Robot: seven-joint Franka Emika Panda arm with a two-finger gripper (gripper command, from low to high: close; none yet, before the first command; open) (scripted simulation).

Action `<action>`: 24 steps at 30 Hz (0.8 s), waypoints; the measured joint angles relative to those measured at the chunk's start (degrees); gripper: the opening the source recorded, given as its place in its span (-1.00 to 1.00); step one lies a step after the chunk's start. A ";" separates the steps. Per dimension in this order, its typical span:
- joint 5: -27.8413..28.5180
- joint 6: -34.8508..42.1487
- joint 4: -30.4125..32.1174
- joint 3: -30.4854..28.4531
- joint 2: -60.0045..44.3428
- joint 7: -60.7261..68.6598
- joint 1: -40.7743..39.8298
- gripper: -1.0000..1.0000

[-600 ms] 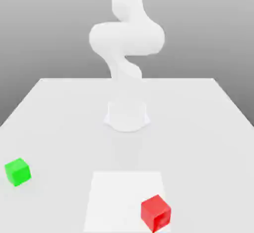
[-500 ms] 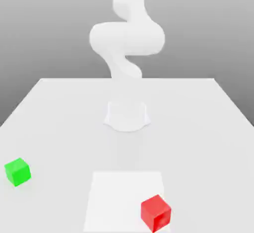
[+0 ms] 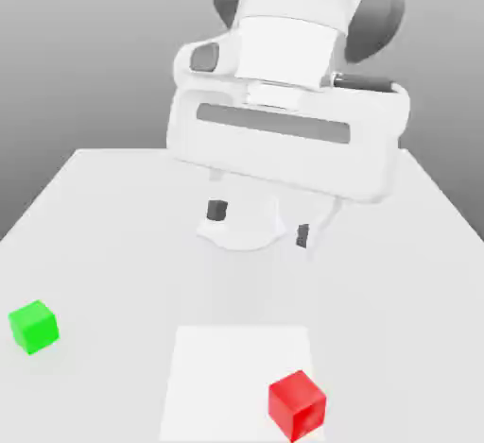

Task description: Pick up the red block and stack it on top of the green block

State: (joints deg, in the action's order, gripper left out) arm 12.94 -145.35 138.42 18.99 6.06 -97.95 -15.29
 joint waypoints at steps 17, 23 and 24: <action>3.45 -16.01 2.11 -4.96 -28.10 -25.13 6.62 -1.00; 3.61 -16.32 2.07 -5.12 -28.33 -25.28 6.76 -1.00; 2.61 -15.32 2.30 -4.31 -27.04 -24.54 6.15 -1.00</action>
State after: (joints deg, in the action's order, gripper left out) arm 15.55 -160.68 140.72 14.67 -20.98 -122.50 -9.14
